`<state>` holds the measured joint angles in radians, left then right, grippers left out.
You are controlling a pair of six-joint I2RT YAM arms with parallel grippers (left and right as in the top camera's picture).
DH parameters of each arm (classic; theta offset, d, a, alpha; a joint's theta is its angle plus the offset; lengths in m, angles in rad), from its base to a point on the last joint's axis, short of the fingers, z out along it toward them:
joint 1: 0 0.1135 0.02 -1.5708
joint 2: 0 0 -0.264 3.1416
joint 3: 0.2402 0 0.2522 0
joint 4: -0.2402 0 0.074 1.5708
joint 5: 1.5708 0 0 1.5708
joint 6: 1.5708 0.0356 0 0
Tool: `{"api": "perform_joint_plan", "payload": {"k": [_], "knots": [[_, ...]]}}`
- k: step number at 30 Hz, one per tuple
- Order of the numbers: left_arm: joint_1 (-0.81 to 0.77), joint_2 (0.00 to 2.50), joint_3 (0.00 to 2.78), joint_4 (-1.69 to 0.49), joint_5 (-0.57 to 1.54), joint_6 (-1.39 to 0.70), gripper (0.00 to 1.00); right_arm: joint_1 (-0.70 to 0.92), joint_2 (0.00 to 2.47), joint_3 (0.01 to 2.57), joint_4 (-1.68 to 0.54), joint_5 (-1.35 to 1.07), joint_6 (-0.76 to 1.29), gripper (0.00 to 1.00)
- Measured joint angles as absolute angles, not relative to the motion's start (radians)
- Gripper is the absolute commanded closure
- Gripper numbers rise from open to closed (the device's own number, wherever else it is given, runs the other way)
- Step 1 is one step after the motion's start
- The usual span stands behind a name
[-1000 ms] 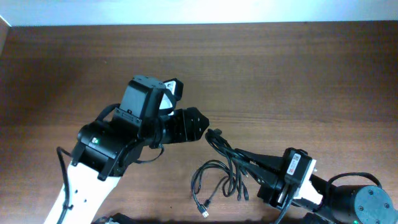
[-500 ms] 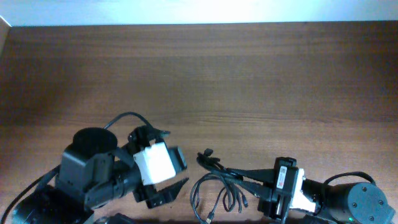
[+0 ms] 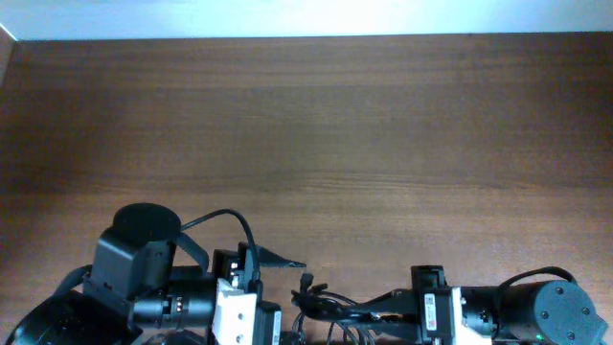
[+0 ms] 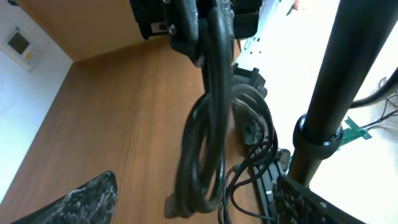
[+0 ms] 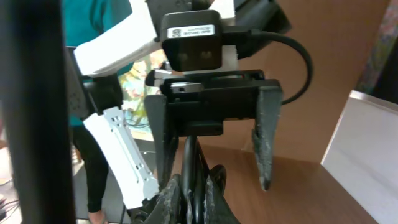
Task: Untangle cables
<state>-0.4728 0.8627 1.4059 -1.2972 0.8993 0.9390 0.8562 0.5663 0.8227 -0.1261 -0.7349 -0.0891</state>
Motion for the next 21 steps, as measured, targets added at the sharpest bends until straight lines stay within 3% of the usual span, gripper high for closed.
{"api": "perform_joint_plan", "payload": {"k": [4, 9, 12, 21], "knots": [[-0.473, 0.863, 1.406, -1.297, 0.92, 0.944, 0.59, 0.857, 0.566, 0.823, -0.126, -0.763, -0.09, 0.96], [-0.473, 0.863, 1.406, -1.298, 0.925, 0.944, 0.76, 0.857, 0.566, 0.823, -0.126, -0.785, -0.101, 0.96], [-0.473, 0.863, 1.406, -1.298, 0.929, 0.945, 1.0, 0.857, 0.566, 0.823, -0.126, -0.785, -0.113, 0.96], [-0.474, 0.863, 1.406, -1.29, 0.866, 0.927, 1.0, 0.856, 0.572, 0.823, -0.127, -0.783, -0.12, 0.96]]}}
